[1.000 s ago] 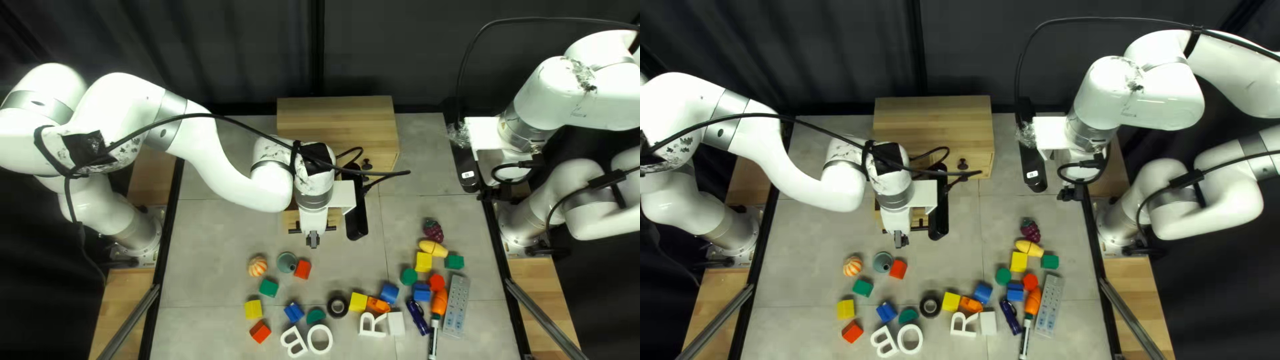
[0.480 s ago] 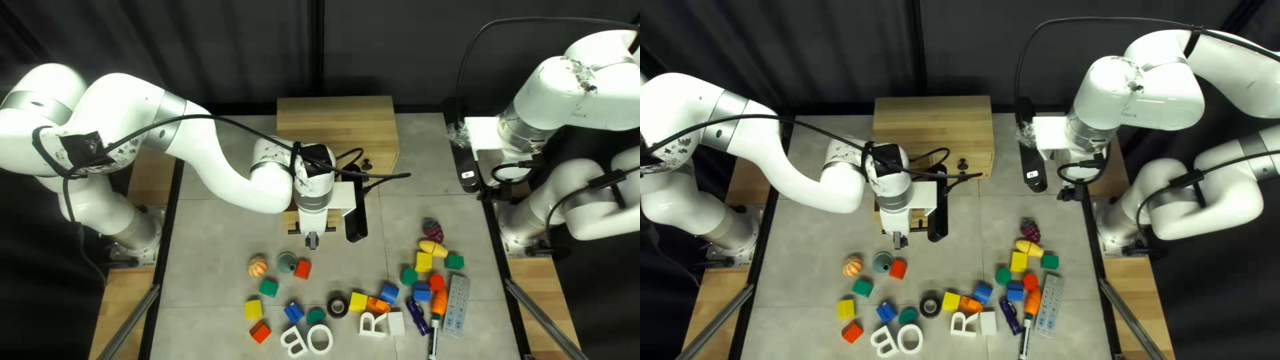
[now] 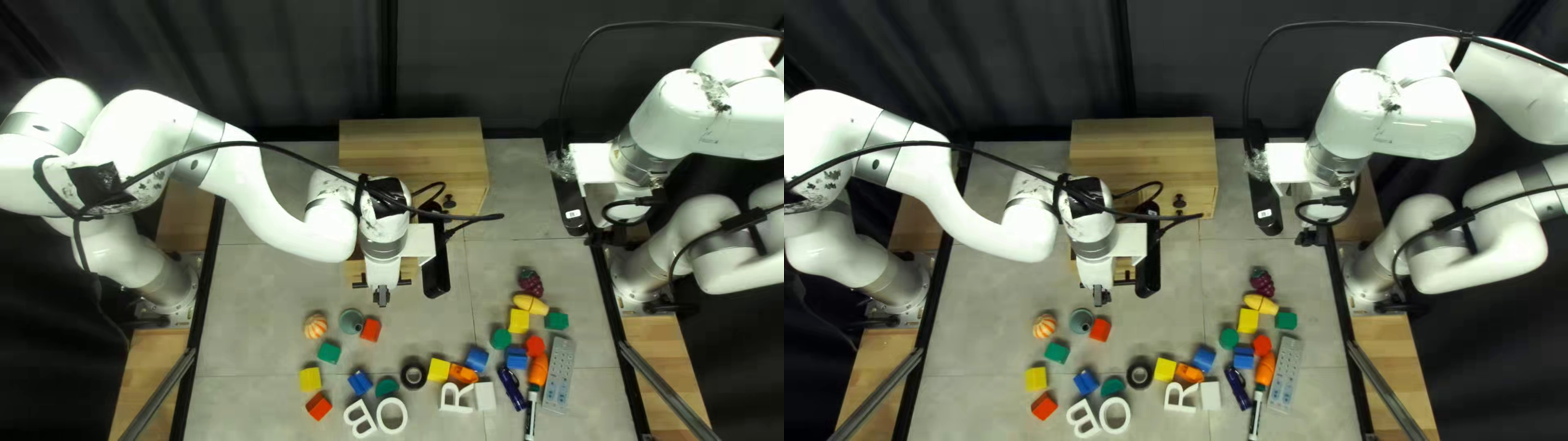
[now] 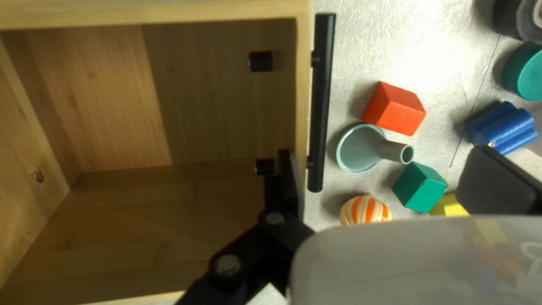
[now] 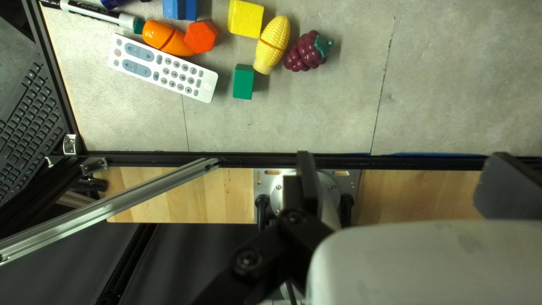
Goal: Open drawers and place objects into drawer and close
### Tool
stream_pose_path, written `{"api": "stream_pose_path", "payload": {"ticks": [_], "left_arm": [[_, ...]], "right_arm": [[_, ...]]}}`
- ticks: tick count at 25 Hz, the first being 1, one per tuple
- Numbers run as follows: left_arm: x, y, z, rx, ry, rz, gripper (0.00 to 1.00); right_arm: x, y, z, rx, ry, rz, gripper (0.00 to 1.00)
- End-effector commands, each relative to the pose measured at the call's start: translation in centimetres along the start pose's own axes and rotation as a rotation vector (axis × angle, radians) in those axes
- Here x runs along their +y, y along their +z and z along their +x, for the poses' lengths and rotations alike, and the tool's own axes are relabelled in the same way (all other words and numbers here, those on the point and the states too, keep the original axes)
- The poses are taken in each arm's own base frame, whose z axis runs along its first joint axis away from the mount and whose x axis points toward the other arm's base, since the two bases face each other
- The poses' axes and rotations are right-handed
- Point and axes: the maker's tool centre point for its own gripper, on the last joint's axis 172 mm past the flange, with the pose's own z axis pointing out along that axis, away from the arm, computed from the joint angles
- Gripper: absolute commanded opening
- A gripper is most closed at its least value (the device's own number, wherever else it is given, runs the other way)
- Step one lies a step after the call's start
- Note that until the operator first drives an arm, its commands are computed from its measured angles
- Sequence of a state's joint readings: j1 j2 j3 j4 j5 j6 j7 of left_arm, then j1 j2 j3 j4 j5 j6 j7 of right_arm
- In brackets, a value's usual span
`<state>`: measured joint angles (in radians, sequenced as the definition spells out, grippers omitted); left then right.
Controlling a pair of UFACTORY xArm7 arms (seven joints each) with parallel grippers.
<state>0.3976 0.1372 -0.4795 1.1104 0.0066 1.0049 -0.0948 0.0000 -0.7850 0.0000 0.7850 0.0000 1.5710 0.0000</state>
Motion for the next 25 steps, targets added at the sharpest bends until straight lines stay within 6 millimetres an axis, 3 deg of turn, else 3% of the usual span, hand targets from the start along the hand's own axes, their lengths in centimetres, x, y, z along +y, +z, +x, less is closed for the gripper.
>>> {"api": "stream_pose_path", "payload": {"ticks": [1, 7, 15, 25], "left_arm": [[-0.1, -2.1, 0.5, 0.010, -0.011, 0.049, 1.00], [2.9, -2.6, -0.7, -0.043, 0.066, 0.165, 1.00], [8.9, 0.8, -6.1, -0.096, 0.351, 0.318, 1.00], [11.1, 4.7, -9.7, -0.075, 0.507, 0.301, 1.00]], "right_arm": [[0.0, 0.0, 0.0, 0.000, 0.000, 0.000, 1.00], [0.0, 0.0, 0.0, 0.000, 0.000, 0.000, 1.00], [0.0, 0.0, 0.0, 0.000, 0.000, 0.000, 1.00], [0.0, 0.0, 0.0, 0.000, 0.000, 0.000, 1.00]]}}
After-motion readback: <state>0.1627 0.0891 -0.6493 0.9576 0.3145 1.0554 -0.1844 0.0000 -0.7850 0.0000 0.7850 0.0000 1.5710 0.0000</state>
